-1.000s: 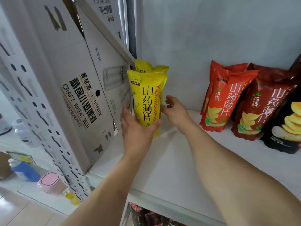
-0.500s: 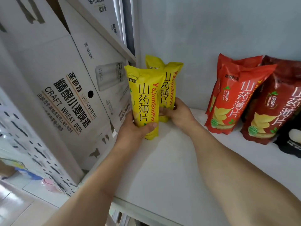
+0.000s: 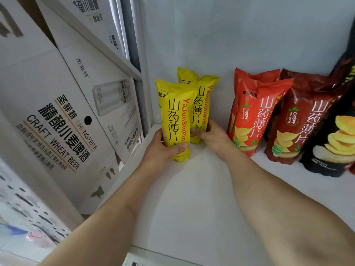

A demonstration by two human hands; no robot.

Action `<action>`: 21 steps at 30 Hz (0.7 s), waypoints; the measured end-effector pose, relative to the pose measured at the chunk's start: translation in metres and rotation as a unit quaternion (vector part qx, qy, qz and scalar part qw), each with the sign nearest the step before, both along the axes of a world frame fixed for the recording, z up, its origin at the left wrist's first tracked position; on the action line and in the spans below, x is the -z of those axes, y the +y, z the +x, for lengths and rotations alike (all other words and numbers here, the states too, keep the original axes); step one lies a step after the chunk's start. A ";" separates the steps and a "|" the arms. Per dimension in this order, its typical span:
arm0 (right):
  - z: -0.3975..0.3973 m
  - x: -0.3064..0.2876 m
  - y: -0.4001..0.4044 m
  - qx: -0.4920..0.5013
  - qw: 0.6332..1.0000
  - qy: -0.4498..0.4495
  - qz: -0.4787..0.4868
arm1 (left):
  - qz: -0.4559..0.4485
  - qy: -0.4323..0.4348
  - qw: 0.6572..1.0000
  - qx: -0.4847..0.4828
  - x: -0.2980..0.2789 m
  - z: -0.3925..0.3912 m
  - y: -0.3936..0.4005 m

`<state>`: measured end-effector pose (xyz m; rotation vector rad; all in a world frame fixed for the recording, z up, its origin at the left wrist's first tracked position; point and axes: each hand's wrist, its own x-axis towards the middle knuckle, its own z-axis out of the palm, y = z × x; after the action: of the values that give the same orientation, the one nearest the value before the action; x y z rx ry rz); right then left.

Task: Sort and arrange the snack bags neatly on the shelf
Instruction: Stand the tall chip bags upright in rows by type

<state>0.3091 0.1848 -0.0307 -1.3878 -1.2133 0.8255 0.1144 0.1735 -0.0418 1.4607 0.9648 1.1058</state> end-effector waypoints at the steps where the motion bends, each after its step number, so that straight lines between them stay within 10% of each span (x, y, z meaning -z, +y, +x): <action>1: 0.001 0.001 -0.001 0.004 1.000 0.002 0.001 | 0.005 -0.001 1.000 0.005 0.000 0.001 0.002; 21: -0.028 -0.008 -0.075 0.001 0.999 -0.029 0.033 | -0.035 -0.101 0.980 0.168 -0.020 0.034 0.018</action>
<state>0.2808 0.1102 -0.0226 -1.3667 -1.2718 0.7417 0.1481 0.1910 -0.0218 1.3632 0.5830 0.9400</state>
